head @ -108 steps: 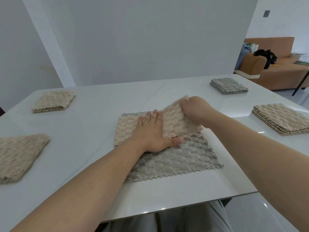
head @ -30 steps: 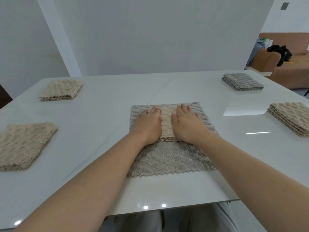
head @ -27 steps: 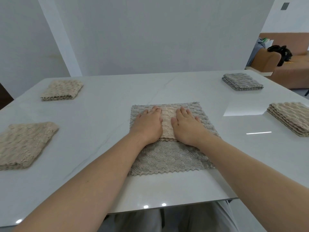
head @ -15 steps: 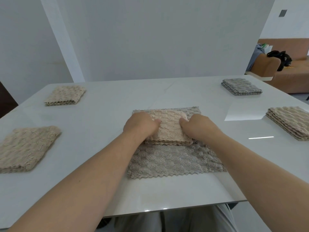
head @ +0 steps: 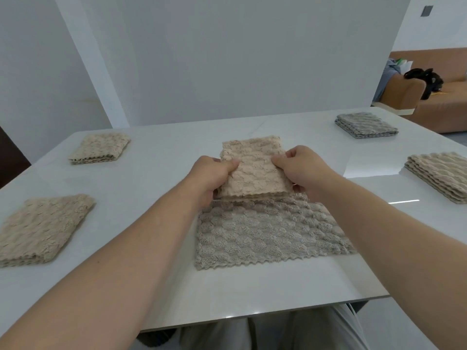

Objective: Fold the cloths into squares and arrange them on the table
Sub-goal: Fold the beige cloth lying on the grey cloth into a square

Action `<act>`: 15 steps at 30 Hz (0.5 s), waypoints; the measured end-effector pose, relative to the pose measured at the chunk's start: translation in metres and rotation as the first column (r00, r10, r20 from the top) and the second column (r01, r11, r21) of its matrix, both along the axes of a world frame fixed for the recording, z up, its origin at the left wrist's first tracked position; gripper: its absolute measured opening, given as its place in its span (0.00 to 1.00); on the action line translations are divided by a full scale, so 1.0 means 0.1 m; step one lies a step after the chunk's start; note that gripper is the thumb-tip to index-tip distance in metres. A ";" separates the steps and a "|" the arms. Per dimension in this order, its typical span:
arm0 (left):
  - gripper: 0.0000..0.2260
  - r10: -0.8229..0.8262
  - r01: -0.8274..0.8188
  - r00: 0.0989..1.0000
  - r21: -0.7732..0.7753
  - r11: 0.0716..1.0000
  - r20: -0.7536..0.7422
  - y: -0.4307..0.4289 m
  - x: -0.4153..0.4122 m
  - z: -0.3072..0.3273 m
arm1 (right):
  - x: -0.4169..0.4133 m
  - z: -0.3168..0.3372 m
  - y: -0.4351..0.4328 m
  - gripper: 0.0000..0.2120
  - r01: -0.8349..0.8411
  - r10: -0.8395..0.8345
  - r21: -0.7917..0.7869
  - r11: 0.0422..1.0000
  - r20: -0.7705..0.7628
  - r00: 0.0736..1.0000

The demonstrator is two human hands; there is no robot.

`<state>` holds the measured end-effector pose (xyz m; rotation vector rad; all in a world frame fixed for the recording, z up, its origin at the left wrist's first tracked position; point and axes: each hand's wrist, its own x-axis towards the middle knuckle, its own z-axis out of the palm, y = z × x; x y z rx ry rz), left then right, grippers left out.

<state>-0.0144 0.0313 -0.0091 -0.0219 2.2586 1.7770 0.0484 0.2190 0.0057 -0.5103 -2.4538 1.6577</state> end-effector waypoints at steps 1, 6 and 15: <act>0.15 -0.006 0.005 1.000 0.034 0.999 0.009 0.00 -0.02 0.01 | -0.04 0.00 0.03 0.14 0.003 -0.003 0.013 1.000 -0.003 1.000; 0.24 -0.040 0.033 0.998 0.126 0.991 0.048 0.01 -0.17 0.04 | -0.28 -0.01 0.17 0.16 -0.006 0.005 0.023 1.000 0.045 0.999; 0.13 0.001 -0.021 0.978 -0.096 0.995 -0.207 0.15 -0.98 -0.05 | -1.19 0.11 0.33 0.07 -0.034 0.035 -0.026 0.999 0.052 0.998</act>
